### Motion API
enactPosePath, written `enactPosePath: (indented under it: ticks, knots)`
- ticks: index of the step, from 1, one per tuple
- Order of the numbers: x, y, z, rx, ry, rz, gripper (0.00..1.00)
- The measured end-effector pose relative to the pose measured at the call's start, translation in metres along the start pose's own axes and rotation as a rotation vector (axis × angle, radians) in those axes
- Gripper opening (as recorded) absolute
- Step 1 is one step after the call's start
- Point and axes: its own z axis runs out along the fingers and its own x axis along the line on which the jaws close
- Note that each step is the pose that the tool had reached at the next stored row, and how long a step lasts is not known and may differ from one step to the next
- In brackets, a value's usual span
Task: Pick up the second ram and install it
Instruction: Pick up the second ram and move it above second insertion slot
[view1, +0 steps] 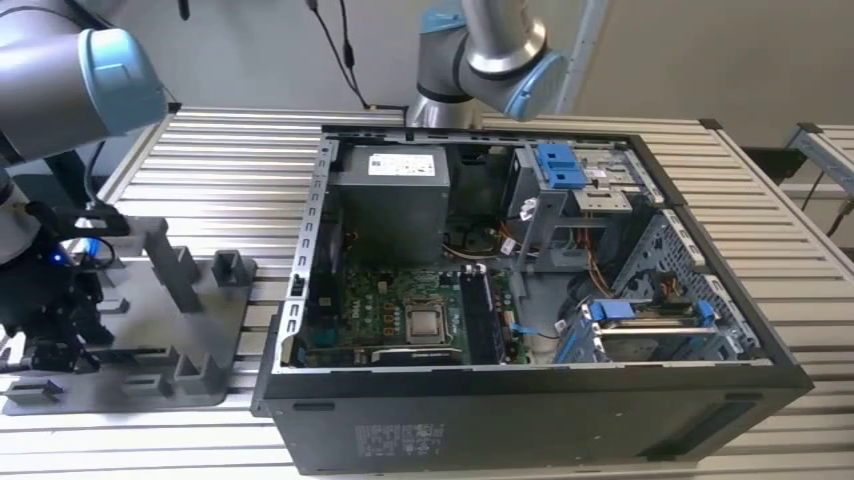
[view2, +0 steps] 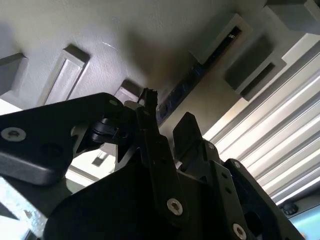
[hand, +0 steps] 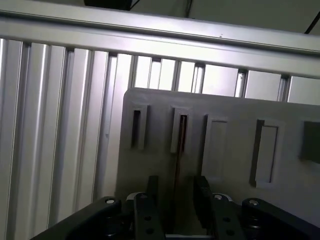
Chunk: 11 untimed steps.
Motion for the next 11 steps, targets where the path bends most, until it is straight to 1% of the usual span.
enactPosePath:
  ticks: [2, 6, 11]
  knots:
    - [-0.0005, 0.0003, 0.002, 0.0003, 0.0001, -0.004, 0.42]
    - [-0.0034, 0.0, 0.0026, 0.0005, 0.0, -0.005, 0.42]
    - [-0.0038, -0.0001, 0.0025, 0.0003, 0.0001, -0.005, 0.42]
